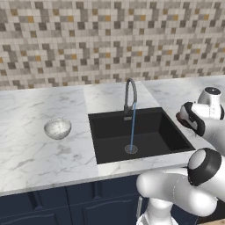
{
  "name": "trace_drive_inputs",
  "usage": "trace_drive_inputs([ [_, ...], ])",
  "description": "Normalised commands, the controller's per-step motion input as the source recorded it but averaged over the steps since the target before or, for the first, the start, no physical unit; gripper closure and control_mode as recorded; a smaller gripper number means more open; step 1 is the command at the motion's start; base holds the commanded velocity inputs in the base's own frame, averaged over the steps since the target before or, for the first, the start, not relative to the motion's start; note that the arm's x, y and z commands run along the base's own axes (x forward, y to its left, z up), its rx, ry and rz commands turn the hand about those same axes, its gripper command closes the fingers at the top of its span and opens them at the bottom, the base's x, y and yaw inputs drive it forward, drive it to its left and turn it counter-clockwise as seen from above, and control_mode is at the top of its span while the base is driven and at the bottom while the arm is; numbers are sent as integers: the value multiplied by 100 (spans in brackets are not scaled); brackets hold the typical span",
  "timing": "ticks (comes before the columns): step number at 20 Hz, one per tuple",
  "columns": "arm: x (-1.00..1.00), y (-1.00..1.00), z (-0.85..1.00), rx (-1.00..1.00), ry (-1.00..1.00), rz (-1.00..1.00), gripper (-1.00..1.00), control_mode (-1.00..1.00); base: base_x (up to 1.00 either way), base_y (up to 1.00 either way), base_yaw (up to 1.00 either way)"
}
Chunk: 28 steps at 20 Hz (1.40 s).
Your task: Rinse each bowl for a few seconds and place them down in the sink or on the counter.
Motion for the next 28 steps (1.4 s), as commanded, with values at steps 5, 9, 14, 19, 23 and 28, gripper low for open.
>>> trace_drive_inputs([
  [5,0,-18,-9,0,3,-2,100,-100,0,0,0],
  [9,0,-14,-15,2,2,0,100,-100,0,0,0],
  [14,0,-10,-16,4,2,0,100,-100,0,0,0],
  [19,0,-8,-14,4,2,0,100,-100,0,0,0],
  [23,0,-8,-15,3,3,-1,100,-100,0,0,0],
  [28,0,-6,-21,2,4,-1,100,-100,0,0,0],
])
